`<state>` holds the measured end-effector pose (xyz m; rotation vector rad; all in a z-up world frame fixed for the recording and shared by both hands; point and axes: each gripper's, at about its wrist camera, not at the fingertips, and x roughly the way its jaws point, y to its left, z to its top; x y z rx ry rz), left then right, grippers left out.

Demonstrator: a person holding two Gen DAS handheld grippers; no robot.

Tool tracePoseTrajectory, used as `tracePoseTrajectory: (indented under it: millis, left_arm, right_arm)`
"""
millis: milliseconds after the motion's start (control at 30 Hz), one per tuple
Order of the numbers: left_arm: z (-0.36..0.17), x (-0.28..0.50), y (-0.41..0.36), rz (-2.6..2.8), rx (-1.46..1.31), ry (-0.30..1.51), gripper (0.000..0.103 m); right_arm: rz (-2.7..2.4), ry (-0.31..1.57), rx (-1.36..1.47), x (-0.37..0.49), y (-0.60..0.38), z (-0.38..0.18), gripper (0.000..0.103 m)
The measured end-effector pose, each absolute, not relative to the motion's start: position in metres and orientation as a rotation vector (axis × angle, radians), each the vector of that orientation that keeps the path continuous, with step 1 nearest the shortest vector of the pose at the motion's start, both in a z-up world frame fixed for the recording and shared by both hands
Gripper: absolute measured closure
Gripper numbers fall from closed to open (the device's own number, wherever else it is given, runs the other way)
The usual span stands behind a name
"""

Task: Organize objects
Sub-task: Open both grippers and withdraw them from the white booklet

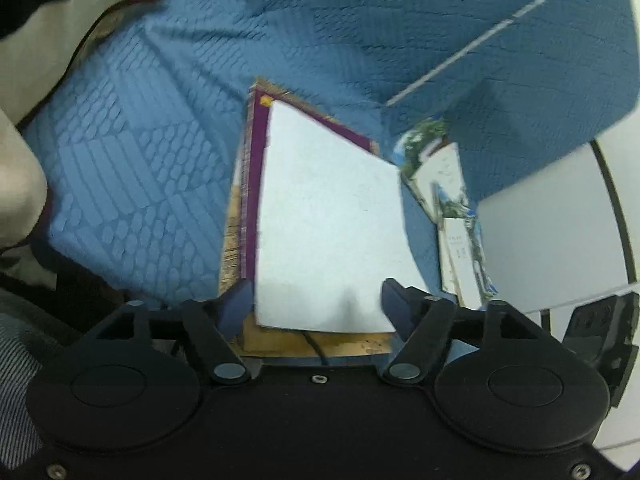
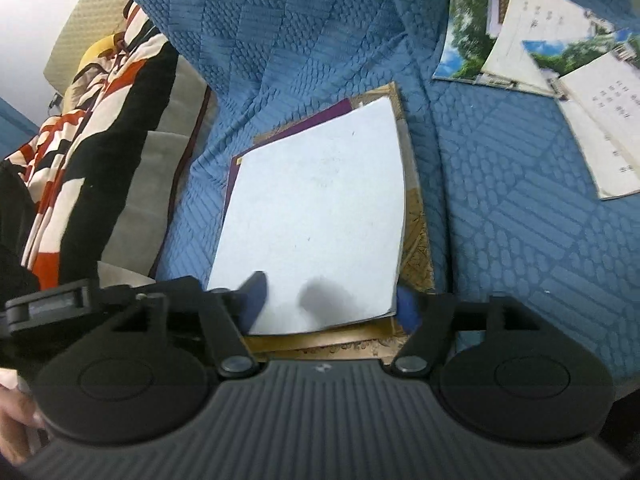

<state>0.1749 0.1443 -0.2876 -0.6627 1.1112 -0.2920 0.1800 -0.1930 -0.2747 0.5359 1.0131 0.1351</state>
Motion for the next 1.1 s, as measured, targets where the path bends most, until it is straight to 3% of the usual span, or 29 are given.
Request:
tracePoseTrajectory:
  millis: [33, 300, 433, 800, 1100]
  left_arm:
    - [-0.282, 0.172, 0.143, -0.294, -0.650, 1.101, 0.021]
    - [-0.234, 0.152, 0.125, -0.302, -0.570, 1.046, 0.015]
    - [-0.207, 0.141, 0.117, -0.299, -0.536, 1.011, 0.003]
    - [-0.137, 0.109, 0.096, -0.309, -0.496, 0.904, 0.001]
    - [-0.115, 0.082, 0.064, -0.357, -0.481, 0.889, 0.001]
  right_arm:
    - [0.135, 1.011, 0.530, 0.178, -0.193, -0.272, 0.032]
    - [0.124, 0.919, 0.445, 0.155, -0.193, -0.231, 0.032]
    - [0.121, 0.854, 0.389, 0.142, -0.193, -0.202, 0.033]
    - [0.096, 0.726, 0.317, 0.094, -0.197, -0.139, 0.033]
    - [0.045, 0.713, 0.330, 0.048, -0.212, -0.126, 0.033]
